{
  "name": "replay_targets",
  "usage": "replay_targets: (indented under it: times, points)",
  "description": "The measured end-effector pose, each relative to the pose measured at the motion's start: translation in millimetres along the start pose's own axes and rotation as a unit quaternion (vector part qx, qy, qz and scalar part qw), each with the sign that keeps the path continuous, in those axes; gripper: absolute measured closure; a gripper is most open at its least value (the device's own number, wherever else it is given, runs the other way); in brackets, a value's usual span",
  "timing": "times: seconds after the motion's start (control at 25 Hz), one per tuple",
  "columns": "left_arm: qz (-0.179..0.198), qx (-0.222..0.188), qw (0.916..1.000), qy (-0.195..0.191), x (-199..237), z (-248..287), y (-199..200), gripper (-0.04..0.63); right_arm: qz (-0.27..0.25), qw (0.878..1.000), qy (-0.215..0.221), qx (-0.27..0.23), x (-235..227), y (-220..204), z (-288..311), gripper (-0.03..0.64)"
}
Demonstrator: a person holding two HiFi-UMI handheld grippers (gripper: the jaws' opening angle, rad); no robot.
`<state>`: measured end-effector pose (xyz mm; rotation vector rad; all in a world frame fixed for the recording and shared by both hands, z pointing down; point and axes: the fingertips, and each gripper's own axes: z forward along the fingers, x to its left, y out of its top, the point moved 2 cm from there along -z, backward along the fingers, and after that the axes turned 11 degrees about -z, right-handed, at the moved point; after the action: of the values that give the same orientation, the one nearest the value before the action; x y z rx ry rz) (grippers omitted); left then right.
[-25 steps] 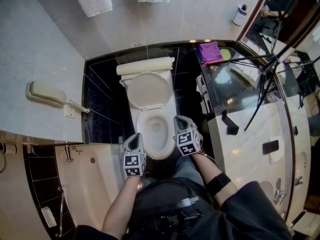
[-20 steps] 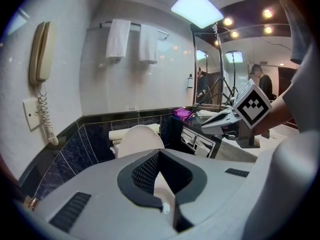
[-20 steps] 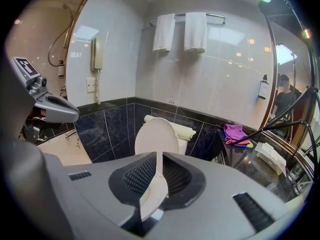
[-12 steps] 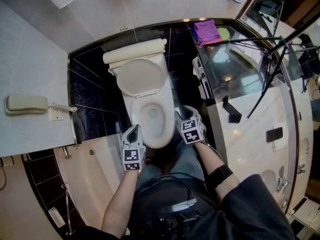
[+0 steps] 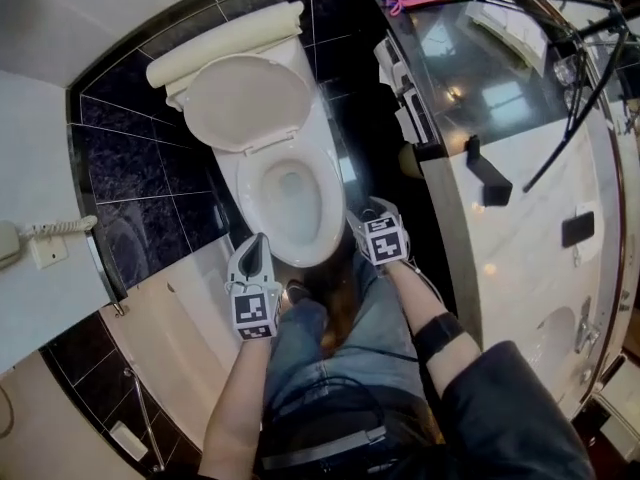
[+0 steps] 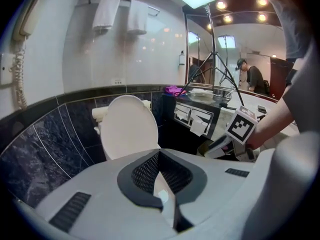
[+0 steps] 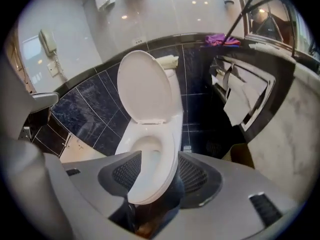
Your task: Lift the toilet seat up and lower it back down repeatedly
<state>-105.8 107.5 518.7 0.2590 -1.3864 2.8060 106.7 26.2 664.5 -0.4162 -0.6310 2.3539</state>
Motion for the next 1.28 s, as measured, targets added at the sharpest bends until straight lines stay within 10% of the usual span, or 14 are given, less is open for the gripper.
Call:
replay_targets:
  times: [0.6, 1.28]
  points:
    - [0.002, 0.014, 0.9999, 0.01, 23, 77, -112, 0.595, 0.196, 0.978, 0.071, 0.017, 5, -142, 143, 0.367]
    - [0.012, 0.019, 0.9997, 0.004, 36, 105, -146, 0.595, 0.319, 0.938, 0.133, -0.03, 12, -169, 208, 0.466]
